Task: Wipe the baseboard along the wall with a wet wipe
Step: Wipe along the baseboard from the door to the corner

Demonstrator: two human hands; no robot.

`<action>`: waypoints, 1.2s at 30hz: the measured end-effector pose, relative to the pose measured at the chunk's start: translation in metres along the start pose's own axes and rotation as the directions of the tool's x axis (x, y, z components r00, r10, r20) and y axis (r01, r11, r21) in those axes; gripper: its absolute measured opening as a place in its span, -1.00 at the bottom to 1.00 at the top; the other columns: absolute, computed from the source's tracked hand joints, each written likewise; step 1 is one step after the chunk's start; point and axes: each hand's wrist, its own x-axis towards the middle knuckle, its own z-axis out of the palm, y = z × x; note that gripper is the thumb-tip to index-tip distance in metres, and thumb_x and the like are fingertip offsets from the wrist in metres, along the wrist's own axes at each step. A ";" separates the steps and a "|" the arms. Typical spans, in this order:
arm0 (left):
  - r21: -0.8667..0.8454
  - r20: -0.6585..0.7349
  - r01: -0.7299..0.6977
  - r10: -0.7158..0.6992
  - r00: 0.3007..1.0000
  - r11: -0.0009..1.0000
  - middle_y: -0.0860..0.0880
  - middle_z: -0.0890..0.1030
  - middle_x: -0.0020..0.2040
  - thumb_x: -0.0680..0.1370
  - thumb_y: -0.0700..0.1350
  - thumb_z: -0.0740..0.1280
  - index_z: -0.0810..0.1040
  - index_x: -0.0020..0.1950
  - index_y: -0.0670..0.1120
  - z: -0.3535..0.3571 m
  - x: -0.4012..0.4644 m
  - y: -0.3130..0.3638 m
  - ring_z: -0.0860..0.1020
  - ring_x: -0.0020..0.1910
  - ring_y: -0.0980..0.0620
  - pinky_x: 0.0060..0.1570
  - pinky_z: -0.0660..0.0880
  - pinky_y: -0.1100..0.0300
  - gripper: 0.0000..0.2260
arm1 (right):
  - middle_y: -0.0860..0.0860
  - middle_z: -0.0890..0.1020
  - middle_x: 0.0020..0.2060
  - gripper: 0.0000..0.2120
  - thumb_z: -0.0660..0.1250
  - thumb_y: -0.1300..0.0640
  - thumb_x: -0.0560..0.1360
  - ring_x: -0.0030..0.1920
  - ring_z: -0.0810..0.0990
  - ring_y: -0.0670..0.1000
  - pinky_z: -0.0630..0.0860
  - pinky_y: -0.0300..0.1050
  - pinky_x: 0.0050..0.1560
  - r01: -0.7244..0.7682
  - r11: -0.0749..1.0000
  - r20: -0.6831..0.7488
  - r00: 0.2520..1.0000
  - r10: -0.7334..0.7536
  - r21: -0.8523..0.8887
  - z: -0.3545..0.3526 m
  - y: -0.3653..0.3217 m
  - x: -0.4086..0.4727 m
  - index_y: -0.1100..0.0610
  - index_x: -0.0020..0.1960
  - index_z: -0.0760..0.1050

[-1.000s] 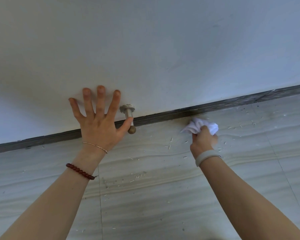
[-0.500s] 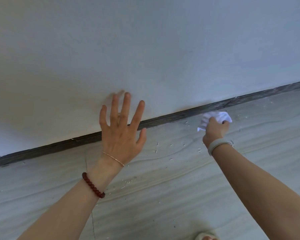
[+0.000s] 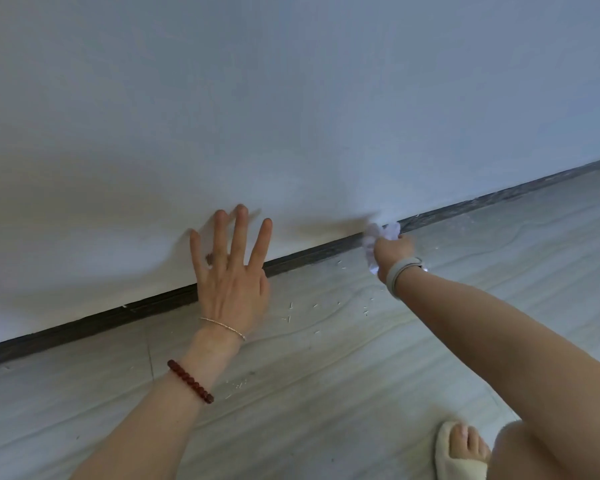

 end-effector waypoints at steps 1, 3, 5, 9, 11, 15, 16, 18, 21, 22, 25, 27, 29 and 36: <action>0.004 -0.009 -0.015 0.015 1.000 1.000 -0.11 0.02 0.50 0.40 -0.17 0.36 0.00 0.52 0.00 0.003 0.002 0.008 -0.08 0.49 -0.20 0.38 -0.17 -0.26 -0.21 | 0.25 0.44 0.27 -0.59 0.16 0.28 0.51 0.23 0.47 0.23 0.43 0.05 0.20 -0.006 0.998 -0.020 1.000 0.004 -0.060 -0.013 0.001 0.009 0.32 0.35 0.24; 0.002 -0.023 -0.061 0.061 0.998 0.998 -0.11 -0.03 0.52 0.38 -0.18 0.37 0.06 0.51 -0.01 0.010 0.006 0.029 -0.05 0.48 -0.23 0.38 -0.15 -0.28 -0.23 | 0.26 0.48 0.24 -0.63 0.10 0.25 0.55 0.21 0.49 0.24 0.41 0.08 0.27 0.021 0.991 0.042 0.999 -0.015 -0.135 -0.020 0.008 0.017 0.35 0.33 0.28; 0.020 -0.040 -0.122 0.123 0.992 0.992 -0.08 -0.19 0.54 0.39 -0.20 0.34 0.01 0.52 0.00 0.021 0.012 0.052 -0.16 0.50 -0.19 0.38 -0.16 -0.26 -0.22 | 0.15 0.61 -0.10 -0.72 0.08 0.16 0.58 -0.07 0.61 0.17 0.54 0.11 0.08 0.194 0.958 0.211 0.966 -0.150 -0.209 -0.012 0.021 0.014 0.32 0.14 0.43; 0.127 0.003 -0.291 0.293 0.956 0.948 -0.07 -0.32 0.50 0.48 0.03 0.10 -0.19 0.52 0.03 0.045 0.033 0.088 -0.28 0.48 -0.14 0.37 -0.22 -0.26 -0.31 | 0.08 0.49 -0.31 -0.94 0.19 0.30 0.49 -0.24 0.45 0.06 0.37 -0.16 -0.30 0.586 0.760 0.600 0.725 -0.337 -0.282 0.010 0.058 0.020 0.23 -0.15 0.41; 0.160 0.033 -0.282 0.280 0.959 0.946 -0.09 -0.27 0.52 0.48 0.08 0.00 -0.12 0.52 0.04 0.054 0.046 0.097 -0.29 0.48 -0.13 0.37 -0.22 -0.25 -0.37 | 0.13 0.49 -0.22 -0.95 0.19 0.29 0.50 -0.19 0.44 0.05 0.35 -0.17 -0.29 0.564 0.803 0.613 0.708 -0.350 -0.193 0.018 0.065 0.030 0.26 -0.07 0.41; 0.249 0.000 -0.119 0.123 0.992 0.961 -0.11 -0.10 0.54 0.42 -0.18 0.26 0.06 0.51 0.03 0.066 0.057 0.107 -0.23 0.50 -0.12 0.38 -0.21 -0.26 -0.30 | 0.14 0.48 -0.08 -0.73 0.17 0.28 0.51 -0.07 0.43 0.03 0.36 -0.19 -0.25 0.237 0.970 0.538 0.824 -0.177 -0.044 0.017 0.054 0.078 0.30 0.20 0.37; 0.281 -0.005 -0.084 0.089 0.996 0.956 -0.11 -0.11 0.54 0.42 -0.17 0.29 0.03 0.52 0.04 0.069 0.056 0.111 -0.21 0.50 -0.12 0.38 -0.20 -0.27 -0.27 | 0.14 0.48 -0.12 -0.75 0.16 0.31 0.50 -0.08 0.44 0.04 0.34 -0.19 -0.31 0.197 0.980 0.517 0.841 -0.156 -0.025 0.010 0.050 0.094 0.30 0.17 0.39; 0.301 0.002 -0.006 0.005 1.000 0.954 -0.14 -0.10 0.52 0.46 -0.09 0.25 -0.03 0.52 0.05 0.074 0.057 0.125 -0.23 0.50 -0.14 0.38 -0.18 -0.28 -0.30 | 0.11 0.49 -0.20 -0.85 0.16 0.31 0.49 -0.13 0.45 0.07 0.32 -0.19 -0.37 0.159 0.987 0.477 0.870 -0.127 -0.029 -0.009 0.046 0.126 0.24 0.05 0.40; 0.319 0.023 0.128 -0.143 0.989 0.939 -0.15 -0.28 0.51 0.51 0.00 0.19 -0.10 0.52 0.04 0.081 0.060 0.147 -0.28 0.48 -0.19 0.38 -0.20 -0.27 -0.33 | 0.14 0.49 -0.18 -0.85 0.14 0.29 0.51 -0.21 0.51 0.15 0.45 -0.24 -0.35 -0.019 0.987 0.283 0.959 -0.026 0.156 -0.054 0.048 0.173 0.24 0.04 0.42; 0.330 0.034 0.161 -0.182 0.983 0.930 -0.17 -0.27 0.51 0.51 0.00 0.18 -0.11 0.52 0.03 0.081 0.061 0.152 -0.28 0.48 -0.21 0.38 -0.21 -0.27 -0.33 | 0.16 0.51 -0.13 -0.79 0.13 0.27 0.51 -0.15 0.54 0.16 0.47 -0.19 -0.24 -0.076 0.970 0.174 0.984 0.036 0.232 -0.071 0.048 0.189 0.25 0.12 0.41; 0.362 0.095 0.205 -0.254 0.962 0.909 -0.24 -0.11 0.48 0.49 -0.02 0.16 -0.11 0.52 0.00 0.078 0.066 0.161 -0.16 0.46 -0.29 0.38 -0.23 -0.25 -0.32 | 0.26 0.52 0.19 -0.63 0.14 0.25 0.53 -0.03 0.49 0.07 0.41 -0.09 0.00 -0.137 0.949 0.097 0.989 0.114 0.284 -0.092 0.045 0.211 0.23 0.33 0.28; 0.384 0.130 0.182 -0.248 0.960 0.905 -0.26 -0.08 0.48 0.47 -0.02 0.15 -0.08 0.52 -0.01 0.073 0.065 0.161 -0.11 0.44 -0.32 0.38 -0.28 -0.22 -0.32 | 0.29 0.50 0.19 -0.66 0.16 0.24 0.53 -0.05 0.48 0.16 0.41 -0.05 0.01 -0.086 0.986 0.191 0.980 0.058 0.142 -0.078 0.039 0.194 0.28 0.29 0.30; 0.409 0.149 0.150 -0.228 0.962 0.900 -0.27 -0.07 0.48 0.46 -0.02 0.16 -0.06 0.53 -0.02 0.069 0.065 0.160 -0.09 0.44 -0.32 0.38 -0.28 -0.21 -0.32 | 0.27 0.51 0.03 -0.73 0.17 0.22 0.52 0.02 0.51 0.24 0.43 -0.04 0.02 0.020 0.999 0.327 0.945 -0.032 0.040 -0.057 0.033 0.159 0.28 0.19 0.34; 0.359 0.053 0.162 -0.193 0.980 0.919 -0.29 -0.06 0.46 0.48 0.00 0.21 -0.13 0.52 -0.02 0.089 0.063 0.155 -0.15 0.46 -0.33 0.40 -0.23 -0.22 -0.28 | -0.01 0.47 -0.26 -0.76 0.11 0.43 0.49 -0.38 0.51 -0.24 0.37 -0.51 -0.46 0.189 0.967 0.659 0.707 -0.256 0.174 -0.028 0.037 0.109 0.24 0.07 0.43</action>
